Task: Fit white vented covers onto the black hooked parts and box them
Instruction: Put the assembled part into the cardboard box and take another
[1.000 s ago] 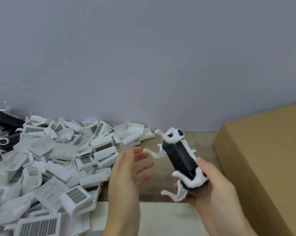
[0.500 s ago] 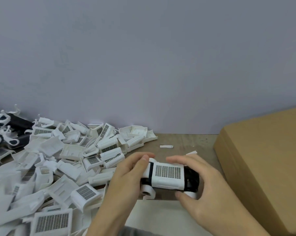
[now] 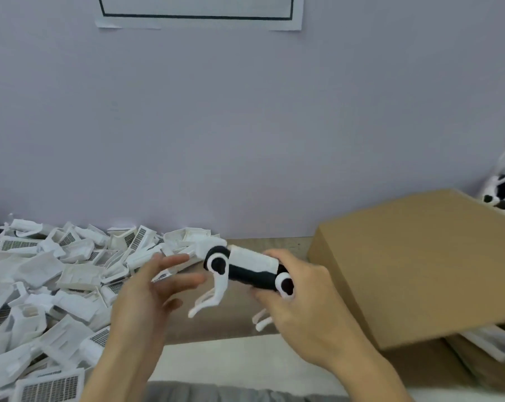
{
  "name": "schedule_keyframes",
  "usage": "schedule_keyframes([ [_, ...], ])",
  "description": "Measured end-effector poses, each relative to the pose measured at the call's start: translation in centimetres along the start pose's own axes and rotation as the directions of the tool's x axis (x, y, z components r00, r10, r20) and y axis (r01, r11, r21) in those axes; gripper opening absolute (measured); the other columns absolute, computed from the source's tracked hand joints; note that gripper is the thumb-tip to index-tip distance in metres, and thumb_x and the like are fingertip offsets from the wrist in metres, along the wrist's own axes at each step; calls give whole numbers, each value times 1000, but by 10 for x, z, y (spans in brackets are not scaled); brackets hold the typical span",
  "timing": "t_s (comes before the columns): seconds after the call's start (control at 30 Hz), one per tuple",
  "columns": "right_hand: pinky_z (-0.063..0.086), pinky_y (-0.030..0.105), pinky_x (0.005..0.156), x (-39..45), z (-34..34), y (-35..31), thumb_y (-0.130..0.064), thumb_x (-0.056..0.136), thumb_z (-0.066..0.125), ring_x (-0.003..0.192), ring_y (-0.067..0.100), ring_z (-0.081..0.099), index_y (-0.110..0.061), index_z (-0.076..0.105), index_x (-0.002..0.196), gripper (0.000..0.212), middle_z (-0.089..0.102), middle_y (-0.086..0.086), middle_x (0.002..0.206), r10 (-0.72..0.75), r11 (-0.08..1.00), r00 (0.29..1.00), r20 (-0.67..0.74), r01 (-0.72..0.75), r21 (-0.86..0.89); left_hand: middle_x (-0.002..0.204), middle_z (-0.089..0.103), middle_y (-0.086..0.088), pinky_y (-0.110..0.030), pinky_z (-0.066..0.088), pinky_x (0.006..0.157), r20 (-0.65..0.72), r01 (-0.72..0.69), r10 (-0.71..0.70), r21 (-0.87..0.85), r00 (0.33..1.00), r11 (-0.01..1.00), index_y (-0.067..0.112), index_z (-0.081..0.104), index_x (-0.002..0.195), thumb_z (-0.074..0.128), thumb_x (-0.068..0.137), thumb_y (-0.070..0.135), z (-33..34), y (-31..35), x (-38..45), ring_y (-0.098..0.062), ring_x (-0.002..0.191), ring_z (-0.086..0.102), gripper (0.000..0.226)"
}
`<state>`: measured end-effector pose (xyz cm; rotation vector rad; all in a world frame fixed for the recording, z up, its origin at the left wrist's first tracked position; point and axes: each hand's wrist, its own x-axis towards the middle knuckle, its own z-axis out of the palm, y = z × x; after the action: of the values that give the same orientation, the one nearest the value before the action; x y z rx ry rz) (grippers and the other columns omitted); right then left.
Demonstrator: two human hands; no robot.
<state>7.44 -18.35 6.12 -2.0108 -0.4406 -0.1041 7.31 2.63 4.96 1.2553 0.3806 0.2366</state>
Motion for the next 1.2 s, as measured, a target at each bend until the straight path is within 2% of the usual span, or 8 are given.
schedule_keyframes([
  [0.17,61,39,70,9,-58,-17,-17,85,74,79,45,66,2,59,85,25,54,28,79,197,755,964,-180,-32,655,73,76,-8,-34,36,62,17,-14,14,-4,1000,1000,13,69,95,45,100,21,9,-7,-1,-26,77,63,26],
  [0.3,60,30,69,23,-131,-33,-26,99,57,80,30,75,-3,56,111,26,63,18,100,359,414,821,-444,286,864,70,75,-6,-36,38,63,39,-55,55,3,998,998,13,68,93,44,102,17,16,-9,-1,-20,62,69,27],
  [0.4,58,40,83,25,-167,-28,-46,102,47,101,37,71,-9,37,146,58,55,22,132,500,292,684,-531,444,847,67,74,-5,-36,38,62,39,-52,53,-6,998,999,12,68,92,43,103,16,15,-10,0,-20,60,67,27],
  [0.5,53,43,90,26,-152,-22,-47,104,39,108,40,64,-12,22,155,63,52,23,132,531,386,684,-501,331,861,65,73,-6,-35,37,61,18,-55,54,8,998,998,11,67,91,44,103,14,18,-10,1,-29,69,62,27],
  [0.63,52,32,69,26,-63,-11,-18,103,48,76,25,75,-9,64,110,20,74,16,98,449,651,818,-359,-24,759,69,74,-10,-32,38,58,-46,-75,79,79,996,994,8,69,92,46,101,9,23,-11,0,-28,66,62,25],
  [0.87,45,19,41,16,54,37,8,95,50,46,20,58,-8,71,99,26,71,3,58,471,799,874,-120,-365,478,80,73,-4,-17,43,56,-95,-141,172,270,981,953,17,69,86,47,93,2,39,-1,-6,-7,64,60,28],
  [1.0,38,13,34,26,45,43,8,96,49,36,12,58,-10,72,91,30,69,4,54,497,769,861,-109,-378,516,84,66,7,-20,44,64,130,-335,323,589,938,736,25,62,86,47,93,12,47,46,15,-7,73,59,21],
  [1.2,39,15,34,24,48,41,7,96,50,34,10,55,-11,71,88,29,67,2,52,501,772,862,-78,-405,490,116,62,-9,-35,47,86,268,-286,374,958,888,-8,13,60,114,49,94,22,11,132,99,-30,107,57,25],
])
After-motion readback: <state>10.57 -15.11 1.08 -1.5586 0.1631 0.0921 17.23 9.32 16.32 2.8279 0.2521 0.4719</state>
